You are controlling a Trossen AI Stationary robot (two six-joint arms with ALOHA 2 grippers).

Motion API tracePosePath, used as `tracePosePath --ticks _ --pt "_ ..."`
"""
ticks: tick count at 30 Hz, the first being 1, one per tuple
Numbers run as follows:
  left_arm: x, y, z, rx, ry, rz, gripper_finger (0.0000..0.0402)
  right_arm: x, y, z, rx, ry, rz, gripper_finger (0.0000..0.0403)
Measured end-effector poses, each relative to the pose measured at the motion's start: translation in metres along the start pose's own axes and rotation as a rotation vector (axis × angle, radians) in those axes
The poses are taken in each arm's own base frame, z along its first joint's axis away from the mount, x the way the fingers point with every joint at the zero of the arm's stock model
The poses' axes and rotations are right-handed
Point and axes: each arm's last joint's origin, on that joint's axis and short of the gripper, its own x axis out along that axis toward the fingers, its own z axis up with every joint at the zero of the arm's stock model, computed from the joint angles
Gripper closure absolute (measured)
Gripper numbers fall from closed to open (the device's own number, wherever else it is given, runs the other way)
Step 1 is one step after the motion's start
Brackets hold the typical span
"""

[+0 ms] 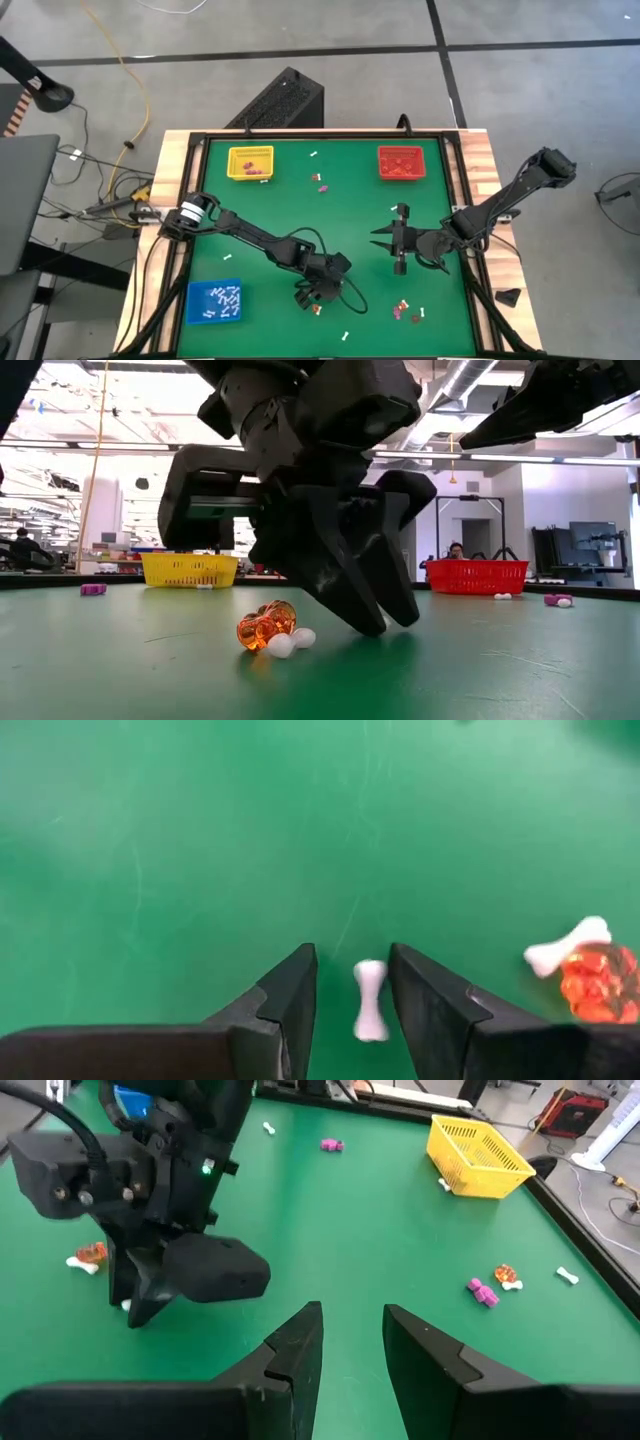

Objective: Sort Halloween decoration
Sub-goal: Put the white bone toy into the blue bin

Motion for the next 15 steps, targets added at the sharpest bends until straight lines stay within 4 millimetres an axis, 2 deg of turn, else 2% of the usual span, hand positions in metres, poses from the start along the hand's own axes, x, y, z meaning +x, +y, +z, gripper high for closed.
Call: tracePosePath --ticks 7,15 --pt "0.003 0.0 -0.01 -0.06 0.059 -0.03 0.029 0.0 0.0 0.0 0.0 -0.003 0.0 0.0265" --pt "0.003 -0.001 -0.014 -0.072 0.094 -0.051 0.0345 0.0 0.0 0.0 -0.003 -0.003 0.0 0.0265"
